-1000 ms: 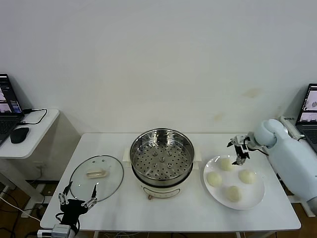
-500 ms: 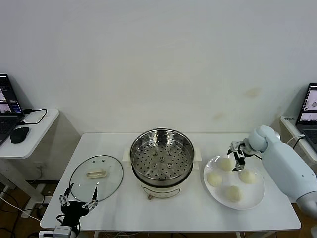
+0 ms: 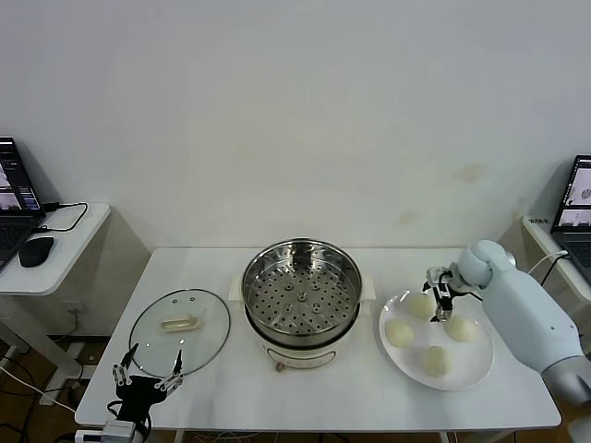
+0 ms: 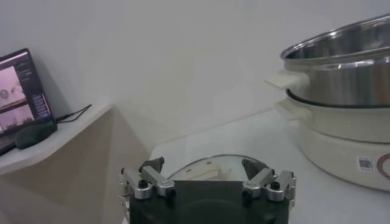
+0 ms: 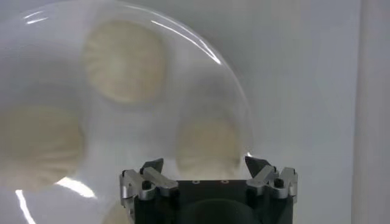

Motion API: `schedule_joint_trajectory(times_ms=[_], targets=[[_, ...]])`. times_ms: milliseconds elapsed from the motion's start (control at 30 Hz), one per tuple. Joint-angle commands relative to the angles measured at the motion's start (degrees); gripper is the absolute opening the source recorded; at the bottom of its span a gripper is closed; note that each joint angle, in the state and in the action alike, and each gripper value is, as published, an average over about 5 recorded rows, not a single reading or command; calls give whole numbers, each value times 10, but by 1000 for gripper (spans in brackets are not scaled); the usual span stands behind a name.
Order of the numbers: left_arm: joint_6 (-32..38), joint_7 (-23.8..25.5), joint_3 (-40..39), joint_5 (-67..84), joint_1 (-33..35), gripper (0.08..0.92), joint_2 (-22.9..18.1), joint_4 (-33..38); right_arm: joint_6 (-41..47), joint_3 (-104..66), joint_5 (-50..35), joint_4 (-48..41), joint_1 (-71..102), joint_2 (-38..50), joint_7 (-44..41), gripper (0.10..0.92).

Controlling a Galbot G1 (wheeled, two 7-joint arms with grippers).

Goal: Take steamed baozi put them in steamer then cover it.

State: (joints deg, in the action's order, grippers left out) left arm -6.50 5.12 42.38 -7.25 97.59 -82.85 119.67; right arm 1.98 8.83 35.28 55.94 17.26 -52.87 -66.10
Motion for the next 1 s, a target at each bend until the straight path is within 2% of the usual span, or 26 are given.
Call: schedule_joint_trajectory(times_ms=[33,200,500,800,1000], targets=[[0,0,0,0,0,823,0,-1,1,-1,1,-13,-2,-4,10,823],[0,0,-1,-1,0,823,0,-1,4,-1,-4,-11,1,-3,9,807],[0,0,-4,-3,0,823,-1,-1,10,-3,-18,0,3,5,7,606],[0,-1,-7,-4,-1,823,-3,0,24,28,-76,54,-48,48,-17,594],[-1,0,-10,-4,-5,823,-4,0,39,126,-170,57,-180,50,-38,594]])
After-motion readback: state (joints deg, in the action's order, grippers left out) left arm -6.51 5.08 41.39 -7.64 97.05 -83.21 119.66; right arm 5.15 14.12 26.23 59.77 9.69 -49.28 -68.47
